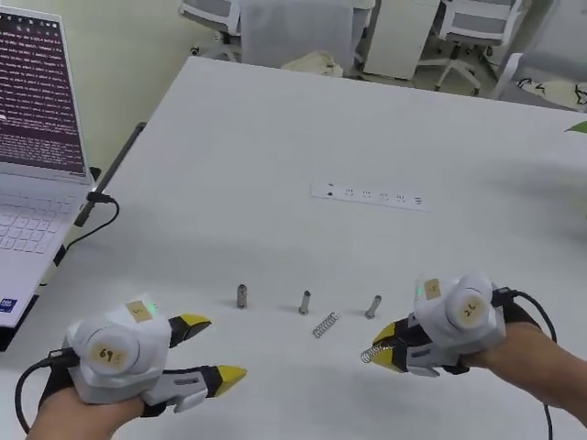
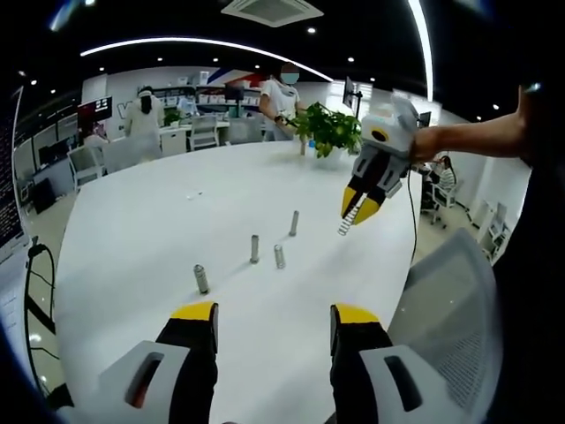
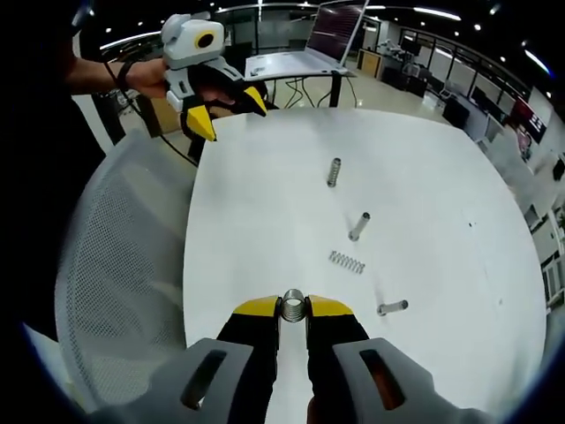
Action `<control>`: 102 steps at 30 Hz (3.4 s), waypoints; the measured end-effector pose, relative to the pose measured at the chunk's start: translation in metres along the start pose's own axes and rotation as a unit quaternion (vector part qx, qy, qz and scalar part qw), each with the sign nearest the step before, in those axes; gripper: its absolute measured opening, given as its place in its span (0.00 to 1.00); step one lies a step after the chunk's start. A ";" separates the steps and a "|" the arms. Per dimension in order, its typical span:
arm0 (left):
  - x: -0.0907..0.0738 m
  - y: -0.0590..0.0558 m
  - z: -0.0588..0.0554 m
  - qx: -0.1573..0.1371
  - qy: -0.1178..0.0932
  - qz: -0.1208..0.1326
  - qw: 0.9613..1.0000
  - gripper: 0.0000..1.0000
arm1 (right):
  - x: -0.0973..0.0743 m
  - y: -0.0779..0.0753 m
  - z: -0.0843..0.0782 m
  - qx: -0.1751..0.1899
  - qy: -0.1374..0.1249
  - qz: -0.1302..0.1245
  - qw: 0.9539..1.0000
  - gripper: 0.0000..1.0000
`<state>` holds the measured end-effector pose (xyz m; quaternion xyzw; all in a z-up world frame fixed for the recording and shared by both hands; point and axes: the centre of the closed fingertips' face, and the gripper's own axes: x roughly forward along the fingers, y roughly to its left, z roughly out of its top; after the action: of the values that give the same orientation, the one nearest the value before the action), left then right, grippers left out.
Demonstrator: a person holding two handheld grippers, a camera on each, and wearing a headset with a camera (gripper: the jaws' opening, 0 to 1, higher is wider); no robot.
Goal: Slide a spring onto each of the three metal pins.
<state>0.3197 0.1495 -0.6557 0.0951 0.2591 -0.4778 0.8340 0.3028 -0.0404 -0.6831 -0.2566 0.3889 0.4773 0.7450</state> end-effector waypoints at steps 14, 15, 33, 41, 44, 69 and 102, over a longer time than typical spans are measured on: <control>-0.008 0.007 0.000 -0.009 -0.015 0.010 1.000 0.48 | 0.015 -0.039 0.018 -0.006 0.015 -0.010 1.000 0.09; -0.008 0.007 0.000 -0.009 -0.016 0.010 1.000 0.48 | 0.017 -0.041 0.020 -0.006 0.017 -0.010 1.000 0.09; -0.004 0.006 0.006 0.003 -0.016 0.006 1.000 0.48 | 0.049 -0.082 0.046 -0.020 0.028 -0.014 0.999 0.09; -0.007 0.012 0.001 -0.002 -0.012 0.012 1.000 0.48 | 0.062 -0.086 0.056 -0.029 0.028 -0.006 0.999 0.09; -0.008 0.015 0.001 -0.004 -0.012 0.015 1.000 0.48 | 0.066 -0.087 0.058 -0.031 0.029 -0.003 0.999 0.09; -0.013 0.022 -0.002 -0.017 -0.009 0.025 0.999 0.51 | 0.087 -0.086 0.066 -0.052 0.045 0.024 0.997 0.09; -0.017 0.029 -0.002 -0.028 -0.010 0.037 0.999 0.54 | 0.127 -0.082 0.052 -0.085 0.086 0.055 0.991 0.09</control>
<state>0.3367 0.1782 -0.6510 0.0769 0.2604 -0.4404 0.8558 0.4260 0.0301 -0.7572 -0.3372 0.4229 0.5253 0.6569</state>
